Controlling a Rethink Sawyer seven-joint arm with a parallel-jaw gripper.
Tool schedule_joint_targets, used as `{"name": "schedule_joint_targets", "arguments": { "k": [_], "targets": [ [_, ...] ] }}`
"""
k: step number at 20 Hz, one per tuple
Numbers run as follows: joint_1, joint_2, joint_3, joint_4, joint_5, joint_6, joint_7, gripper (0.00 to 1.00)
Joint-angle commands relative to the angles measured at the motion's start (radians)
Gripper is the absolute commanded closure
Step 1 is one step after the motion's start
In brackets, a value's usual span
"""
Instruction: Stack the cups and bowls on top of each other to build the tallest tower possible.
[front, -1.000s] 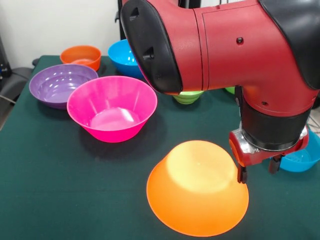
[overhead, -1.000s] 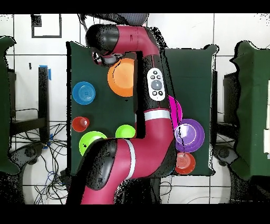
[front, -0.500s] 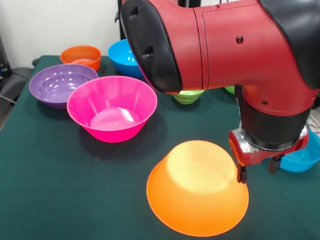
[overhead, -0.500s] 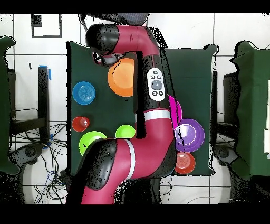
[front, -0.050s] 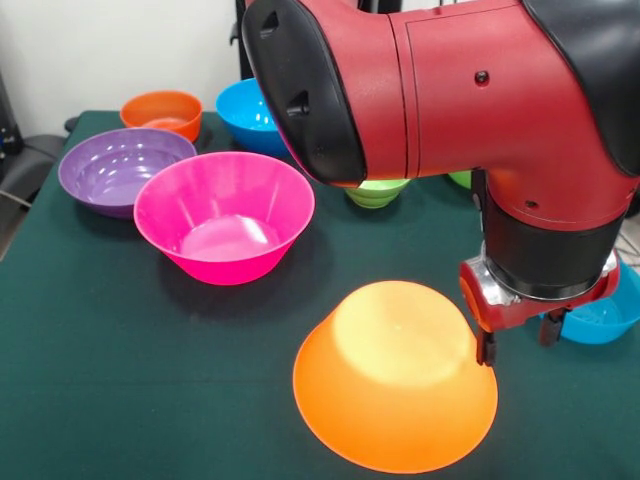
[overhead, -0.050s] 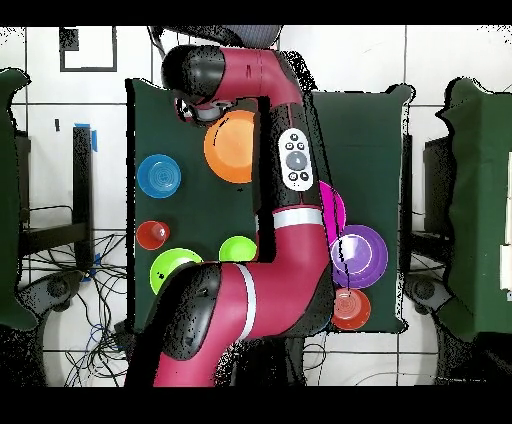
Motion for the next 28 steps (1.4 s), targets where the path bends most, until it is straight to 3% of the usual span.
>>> {"name": "schedule_joint_targets", "arguments": {
  "k": [1,14,28],
  "targets": [
    [0.02,-0.009,-0.008,0.043,0.001,0.043,0.007,0.0],
    [0.011,-0.043,-0.011,0.068,0.018,0.066,0.002,0.0],
    [-0.079,-0.157,-0.032,0.18,0.05,0.107,-0.105,0.0]
  ]
}}
